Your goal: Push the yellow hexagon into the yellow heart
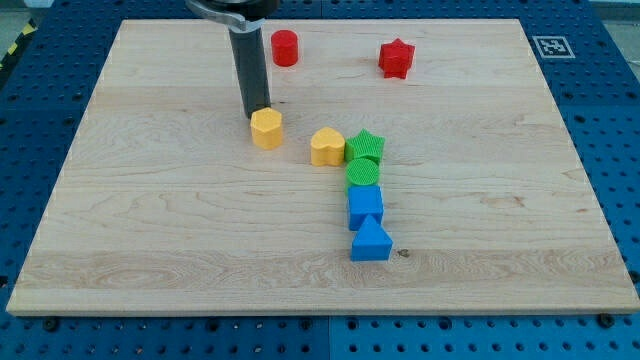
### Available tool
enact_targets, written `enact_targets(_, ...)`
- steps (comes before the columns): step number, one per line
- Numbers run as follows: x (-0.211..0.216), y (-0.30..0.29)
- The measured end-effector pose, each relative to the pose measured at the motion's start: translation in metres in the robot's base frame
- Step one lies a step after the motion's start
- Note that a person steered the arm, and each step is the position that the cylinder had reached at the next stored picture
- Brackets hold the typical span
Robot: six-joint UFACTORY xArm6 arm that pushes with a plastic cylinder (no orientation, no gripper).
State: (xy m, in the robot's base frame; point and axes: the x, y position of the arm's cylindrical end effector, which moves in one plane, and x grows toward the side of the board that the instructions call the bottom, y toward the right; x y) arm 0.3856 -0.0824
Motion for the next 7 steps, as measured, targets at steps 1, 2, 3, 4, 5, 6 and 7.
enact_targets(1, 0.001, 0.0)
enact_targets(2, 0.001, 0.0)
enact_targets(3, 0.0, -0.017)
enact_targets(4, -0.003, -0.032)
enact_targets(5, -0.002, -0.052)
enact_targets(6, 0.007, -0.054)
enact_targets(7, 0.015, -0.054)
